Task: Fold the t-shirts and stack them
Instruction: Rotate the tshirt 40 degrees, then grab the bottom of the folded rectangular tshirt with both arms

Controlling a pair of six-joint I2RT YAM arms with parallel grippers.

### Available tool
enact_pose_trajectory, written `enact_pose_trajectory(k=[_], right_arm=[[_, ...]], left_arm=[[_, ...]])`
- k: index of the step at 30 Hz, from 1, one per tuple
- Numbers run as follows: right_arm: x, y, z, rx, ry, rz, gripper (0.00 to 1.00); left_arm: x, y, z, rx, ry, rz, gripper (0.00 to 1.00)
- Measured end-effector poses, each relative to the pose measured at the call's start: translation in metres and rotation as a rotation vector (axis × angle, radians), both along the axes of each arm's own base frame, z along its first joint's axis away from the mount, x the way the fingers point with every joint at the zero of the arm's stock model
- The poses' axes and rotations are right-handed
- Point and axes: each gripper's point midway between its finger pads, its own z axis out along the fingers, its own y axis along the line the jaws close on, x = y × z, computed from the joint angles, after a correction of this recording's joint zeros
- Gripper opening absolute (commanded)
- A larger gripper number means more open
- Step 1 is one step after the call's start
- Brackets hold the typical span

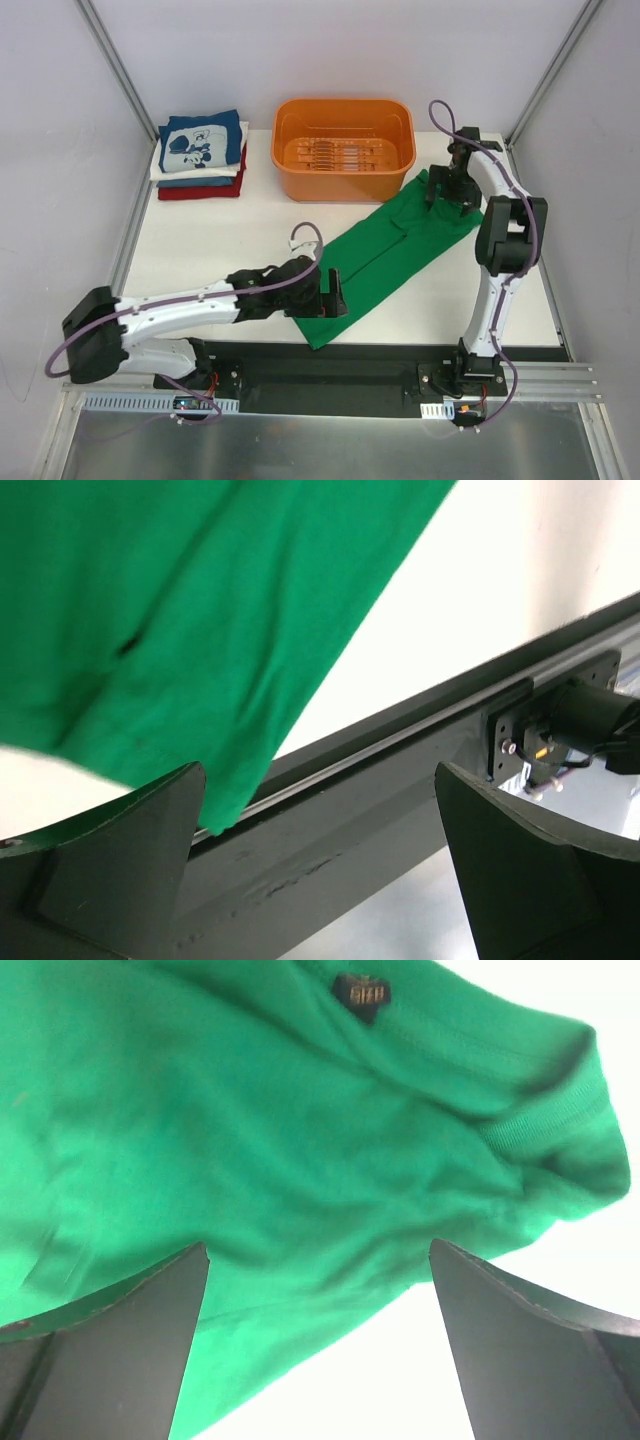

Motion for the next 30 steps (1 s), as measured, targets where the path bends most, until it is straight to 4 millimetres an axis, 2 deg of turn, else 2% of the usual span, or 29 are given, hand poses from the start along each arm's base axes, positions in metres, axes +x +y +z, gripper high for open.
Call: enact_pose_trajectory(k=[3, 6, 9, 12, 14, 16, 20, 25, 29, 30], right_arm=[[-0.014, 0.006, 0.027, 0.01, -0.062, 0.011, 0.97], [-0.052, 0.024, 0.06, 0.018, -0.141, 0.045, 0.97], [-0.095, 0.069, 0.089, 0.042, -0.229, 0.145, 0.97], [-0.148, 0.149, 0.102, 0.112, -0.318, 0.369, 0.97], [-0.193, 0.202, 0.098, 0.166, -0.316, 0.548, 0.97], [-0.235, 0.241, 0.087, 0.196, -0.29, 0.693, 0.99], [-0.305, 0.29, 0.066, 0.221, -0.221, 0.884, 0.97], [-0.36, 0.332, 0.03, 0.196, -0.132, 1.046, 0.84], [-0.377, 0.343, 0.001, 0.155, -0.076, 1.096, 0.79], [-0.379, 0.344, -0.003, 0.148, -0.068, 1.101, 0.74]], left_arm=[[0.01, 0.028, 0.019, -0.004, -0.085, 0.076, 0.99], [0.027, 0.069, 0.029, -0.022, -0.144, 0.201, 0.99], [0.049, 0.119, 0.02, -0.013, -0.169, 0.376, 0.99], [0.054, 0.154, 0.001, 0.03, -0.149, 0.482, 0.99], [0.057, 0.168, -0.009, 0.061, -0.131, 0.521, 0.99], [0.059, 0.172, -0.015, 0.077, -0.115, 0.527, 0.95], [0.061, 0.164, -0.028, 0.085, -0.05, 0.487, 0.83], [0.062, 0.162, -0.05, 0.133, 0.02, 0.468, 0.7], [0.066, 0.161, -0.059, 0.146, 0.045, 0.471, 0.65], [0.066, 0.159, -0.061, 0.145, 0.052, 0.467, 0.65]])
